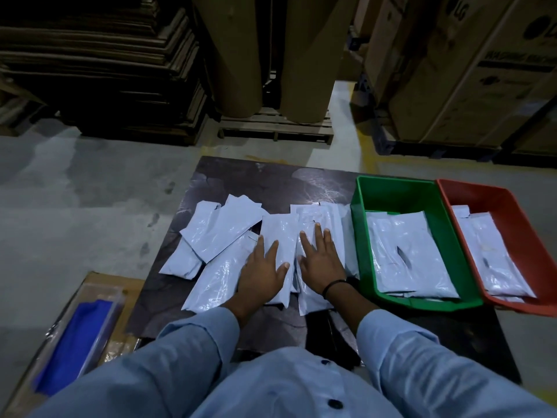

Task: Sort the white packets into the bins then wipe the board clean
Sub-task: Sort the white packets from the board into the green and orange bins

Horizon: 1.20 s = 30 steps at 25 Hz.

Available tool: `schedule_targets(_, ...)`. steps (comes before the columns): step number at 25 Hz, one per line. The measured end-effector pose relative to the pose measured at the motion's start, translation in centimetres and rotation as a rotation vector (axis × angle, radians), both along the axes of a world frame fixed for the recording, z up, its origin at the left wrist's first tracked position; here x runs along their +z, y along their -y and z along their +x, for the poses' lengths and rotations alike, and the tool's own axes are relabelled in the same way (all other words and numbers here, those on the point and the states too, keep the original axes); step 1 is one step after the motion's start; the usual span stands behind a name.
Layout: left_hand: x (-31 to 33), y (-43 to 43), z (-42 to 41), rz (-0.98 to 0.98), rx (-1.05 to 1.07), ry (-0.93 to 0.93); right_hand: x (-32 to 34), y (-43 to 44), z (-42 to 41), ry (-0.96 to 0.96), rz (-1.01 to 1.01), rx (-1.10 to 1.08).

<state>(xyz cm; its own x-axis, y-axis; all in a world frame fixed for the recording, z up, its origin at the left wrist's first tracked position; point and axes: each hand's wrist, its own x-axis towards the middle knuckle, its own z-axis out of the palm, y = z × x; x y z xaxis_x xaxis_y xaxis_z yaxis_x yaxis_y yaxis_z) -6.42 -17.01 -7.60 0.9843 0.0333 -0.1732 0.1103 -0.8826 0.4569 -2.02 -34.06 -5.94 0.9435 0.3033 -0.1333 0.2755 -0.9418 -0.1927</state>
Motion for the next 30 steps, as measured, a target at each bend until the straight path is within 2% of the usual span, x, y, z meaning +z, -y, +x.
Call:
schedule_targets(10, -0.9, -0.8, 0.1, 0.008, -0.043, -0.003, -0.1, -0.7, -0.4, -0.047, -0.093, -0.087)
schedule_targets(19, -0.7, 0.6, 0.1, 0.128, -0.077, -0.052, 0.1, -0.2, -1.0, -0.084, -0.147, -0.081)
schedule_targets(23, 0.5, 1.5, -0.2, 0.151, -0.052, -0.068, 0.3, 0.6, -1.4, -0.081, -0.103, -0.06)
schedule_targets(30, 2.0, 2.0, 0.8, 0.073, 0.056, 0.034, 1.1, 1.4, -0.5, 0.033, 0.001, -0.076)
